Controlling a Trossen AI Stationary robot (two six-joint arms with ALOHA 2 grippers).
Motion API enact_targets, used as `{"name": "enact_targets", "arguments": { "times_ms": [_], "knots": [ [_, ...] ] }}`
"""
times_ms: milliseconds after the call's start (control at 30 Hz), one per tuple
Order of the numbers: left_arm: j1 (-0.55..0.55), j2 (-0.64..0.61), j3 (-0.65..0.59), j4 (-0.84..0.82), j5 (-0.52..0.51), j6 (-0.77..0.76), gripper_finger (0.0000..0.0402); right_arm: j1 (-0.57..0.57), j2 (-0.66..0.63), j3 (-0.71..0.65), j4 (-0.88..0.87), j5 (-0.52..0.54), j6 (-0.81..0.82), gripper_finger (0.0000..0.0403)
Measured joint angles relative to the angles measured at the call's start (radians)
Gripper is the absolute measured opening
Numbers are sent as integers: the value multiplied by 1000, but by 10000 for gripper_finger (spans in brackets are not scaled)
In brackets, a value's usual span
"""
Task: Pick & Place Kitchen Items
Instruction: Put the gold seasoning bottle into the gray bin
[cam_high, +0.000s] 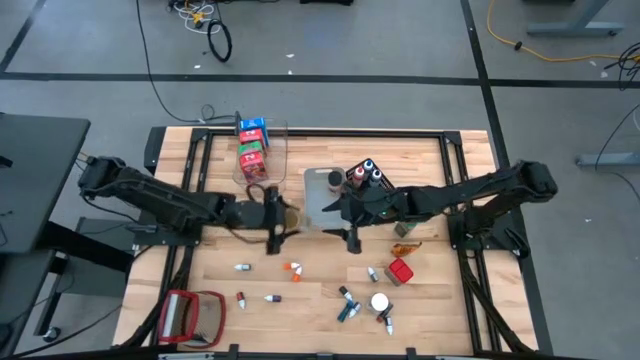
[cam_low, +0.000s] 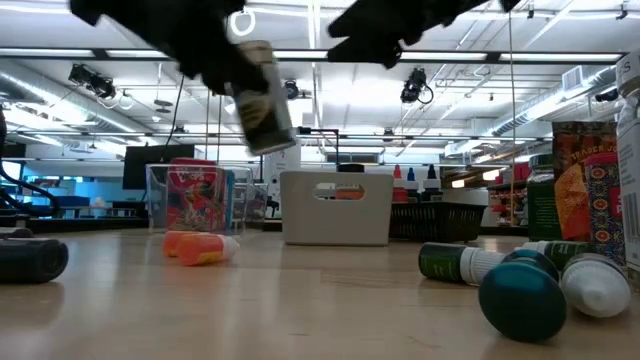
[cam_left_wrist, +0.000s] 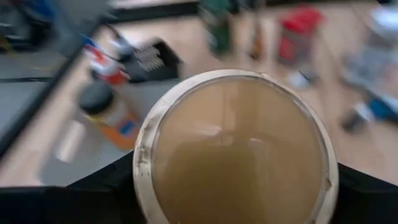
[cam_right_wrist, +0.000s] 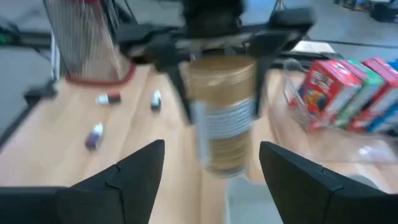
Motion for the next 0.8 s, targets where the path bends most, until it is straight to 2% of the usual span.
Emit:
{"name": "enact_targets", "arguments": {
  "times_ms": [67,167,300,367,500,600,800],
  "knots": [
    [48,9,1,56,1,21,300,4,-45,0,-80,49,-30,274],
    [124,25,1,132,58,40,298,4,-109,0,-182,156,-36,274],
    [220,89,2,204,123,-18,296,2,-151,0,-243,292,-31,274],
    [262,141,2,212,151,-14,297,3,-159,0,-265,326,-13,274],
    [315,243,19,255,140,-19,296,3,-153,0,-260,320,-6,274],
    [353,318,64,263,170,-17,296,3,-145,-3,-251,284,-10,274],
    [401,438,149,199,172,-16,297,3,-144,-23,-246,271,-15,274]
  ]
}}
